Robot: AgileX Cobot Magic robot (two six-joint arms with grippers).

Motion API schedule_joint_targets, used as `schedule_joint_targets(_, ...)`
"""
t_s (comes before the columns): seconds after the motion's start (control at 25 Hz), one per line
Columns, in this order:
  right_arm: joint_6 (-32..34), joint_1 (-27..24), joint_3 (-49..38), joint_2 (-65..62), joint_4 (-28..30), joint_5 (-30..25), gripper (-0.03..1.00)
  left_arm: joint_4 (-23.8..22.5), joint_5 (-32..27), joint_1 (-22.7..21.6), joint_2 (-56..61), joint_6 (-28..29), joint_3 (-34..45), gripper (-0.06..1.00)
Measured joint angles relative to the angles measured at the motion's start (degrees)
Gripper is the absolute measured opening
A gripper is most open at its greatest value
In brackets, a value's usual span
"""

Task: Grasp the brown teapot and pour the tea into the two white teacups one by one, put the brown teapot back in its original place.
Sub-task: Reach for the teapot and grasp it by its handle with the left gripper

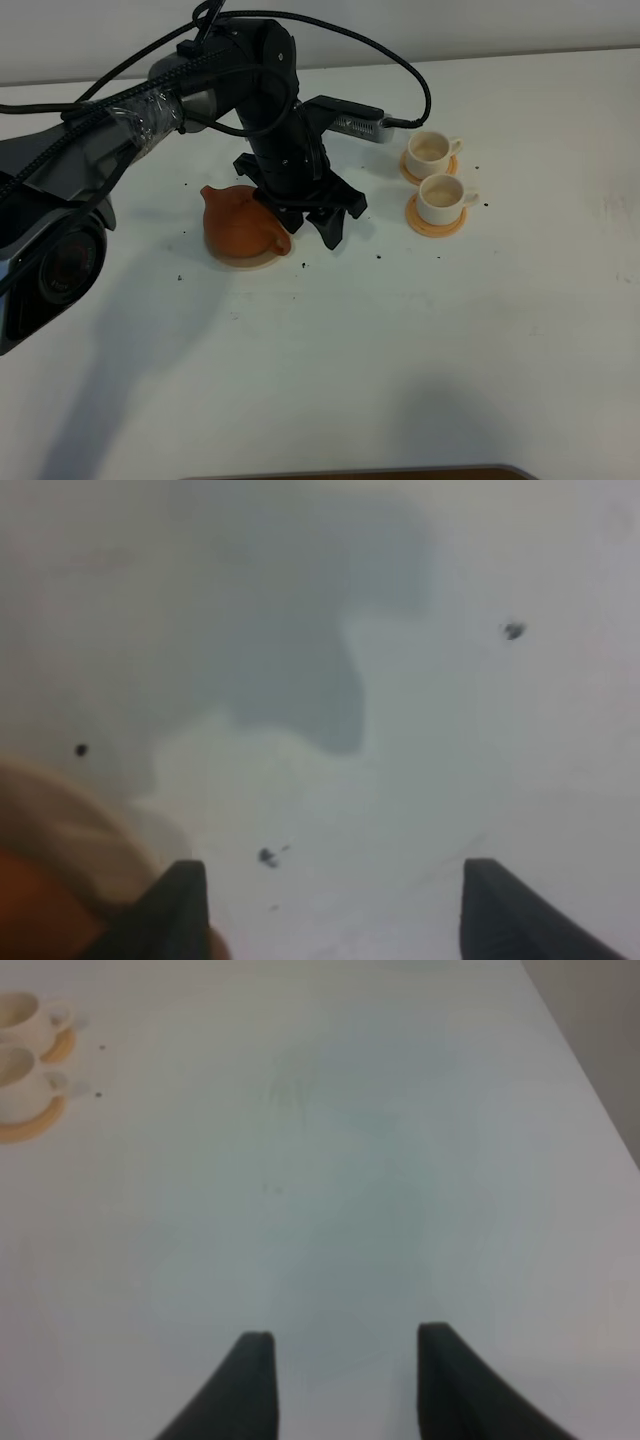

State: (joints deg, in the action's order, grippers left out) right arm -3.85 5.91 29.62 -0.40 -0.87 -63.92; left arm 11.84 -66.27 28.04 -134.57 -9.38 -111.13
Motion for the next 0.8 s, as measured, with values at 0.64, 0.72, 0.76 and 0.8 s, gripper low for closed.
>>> schedule_joint_targets(0.64, 0.0, 0.0, 0.0, 0.0, 0.0, 0.0, 0.36, 0.24, 1.98, 0.0, 0.0, 15.91, 0.0, 0.57)
schedule_joint_targets(0.72, 0.0, 0.0, 0.0, 0.0, 0.0, 0.0, 0.36, 0.24, 0.8, 0.0, 0.0, 15.99, 0.0, 0.57)
schedule_joint_targets(0.76, 0.0, 0.0, 0.0, 0.0, 0.0, 0.0, 0.36, 0.24, 0.15, 0.0, 0.0, 15.99, 0.0, 0.57)
schedule_joint_targets(0.8, 0.0, 0.0, 0.0, 0.0, 0.0, 0.0, 0.36, 0.24, -0.41, 0.0, 0.0, 16.03, 0.0, 0.57)
